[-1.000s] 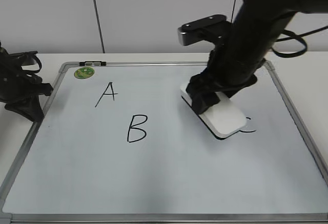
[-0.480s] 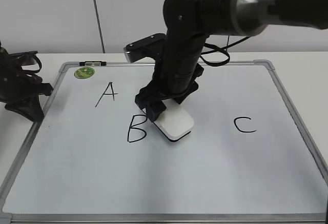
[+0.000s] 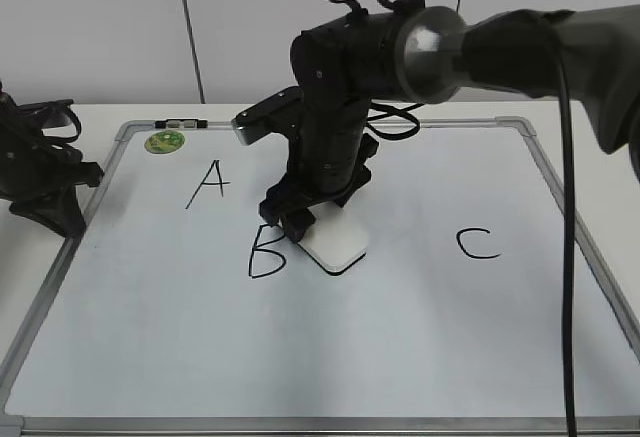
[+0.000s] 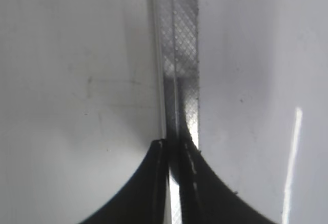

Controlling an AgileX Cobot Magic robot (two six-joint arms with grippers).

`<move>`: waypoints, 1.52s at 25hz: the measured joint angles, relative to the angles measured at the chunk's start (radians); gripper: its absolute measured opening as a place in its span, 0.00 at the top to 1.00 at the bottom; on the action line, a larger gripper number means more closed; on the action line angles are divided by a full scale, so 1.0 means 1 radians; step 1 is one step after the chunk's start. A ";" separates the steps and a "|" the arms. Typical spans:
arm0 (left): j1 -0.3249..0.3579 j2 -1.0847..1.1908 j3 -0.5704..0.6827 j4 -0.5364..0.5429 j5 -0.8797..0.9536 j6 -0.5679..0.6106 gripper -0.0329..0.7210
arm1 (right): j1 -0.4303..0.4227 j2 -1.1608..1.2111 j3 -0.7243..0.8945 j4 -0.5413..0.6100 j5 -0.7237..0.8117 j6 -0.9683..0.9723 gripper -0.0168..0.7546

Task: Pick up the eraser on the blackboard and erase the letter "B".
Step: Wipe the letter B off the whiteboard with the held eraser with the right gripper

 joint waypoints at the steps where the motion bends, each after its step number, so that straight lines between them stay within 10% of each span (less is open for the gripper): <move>1: 0.000 0.000 0.000 0.000 0.000 0.000 0.94 | 0.000 0.008 -0.007 -0.003 0.000 0.000 0.27; 12: 0.000 0.000 0.000 0.000 0.000 0.000 0.94 | 0.015 0.021 -0.024 0.008 0.001 -0.002 0.27; 26: 0.000 0.000 0.000 0.000 0.002 0.000 0.94 | 0.267 0.026 -0.026 -0.002 -0.010 -0.060 0.27; 38: 0.000 0.000 0.000 0.000 -0.002 0.000 0.94 | 0.268 0.026 -0.026 -0.045 -0.012 -0.063 0.27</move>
